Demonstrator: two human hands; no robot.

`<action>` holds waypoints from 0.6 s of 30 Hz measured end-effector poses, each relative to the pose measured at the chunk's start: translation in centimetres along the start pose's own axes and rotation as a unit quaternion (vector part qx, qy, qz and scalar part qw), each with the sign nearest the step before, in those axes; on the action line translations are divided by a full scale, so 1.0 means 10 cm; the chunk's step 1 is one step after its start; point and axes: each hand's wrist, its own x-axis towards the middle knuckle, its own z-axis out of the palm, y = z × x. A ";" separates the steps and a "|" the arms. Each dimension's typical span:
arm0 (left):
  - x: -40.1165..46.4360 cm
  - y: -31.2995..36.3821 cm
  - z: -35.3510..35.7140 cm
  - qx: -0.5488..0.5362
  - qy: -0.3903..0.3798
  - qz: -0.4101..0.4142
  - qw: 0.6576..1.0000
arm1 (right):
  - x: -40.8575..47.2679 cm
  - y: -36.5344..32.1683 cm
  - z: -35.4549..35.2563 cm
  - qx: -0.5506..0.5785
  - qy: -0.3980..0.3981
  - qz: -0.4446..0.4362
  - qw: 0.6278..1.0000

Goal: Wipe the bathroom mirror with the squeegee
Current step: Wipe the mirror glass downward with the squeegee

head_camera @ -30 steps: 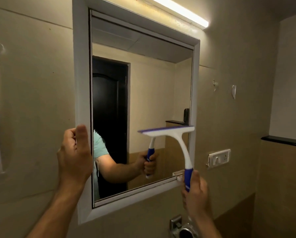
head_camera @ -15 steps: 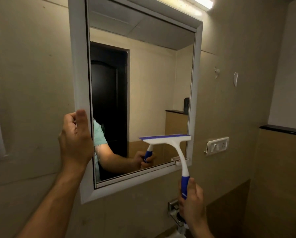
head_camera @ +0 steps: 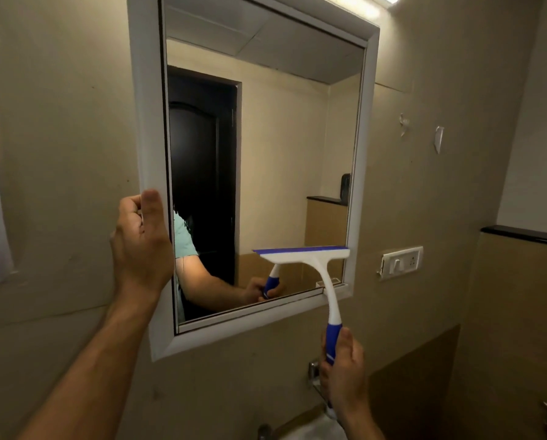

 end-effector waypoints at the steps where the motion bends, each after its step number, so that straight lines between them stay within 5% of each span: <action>1: -0.02 -0.01 -0.02 0.006 -0.001 -0.001 1.000 | -0.04 0.00 -0.01 -0.003 0.000 0.000 1.000; 8: 0.02 -0.01 -0.01 0.007 0.004 0.007 1.000 | 0.14 -0.67 0.07 0.007 -0.010 -0.102 0.995; 18: 0.02 0.04 0.02 0.001 0.017 -0.002 1.000 | 0.04 -0.11 0.02 0.010 -0.019 -0.012 1.000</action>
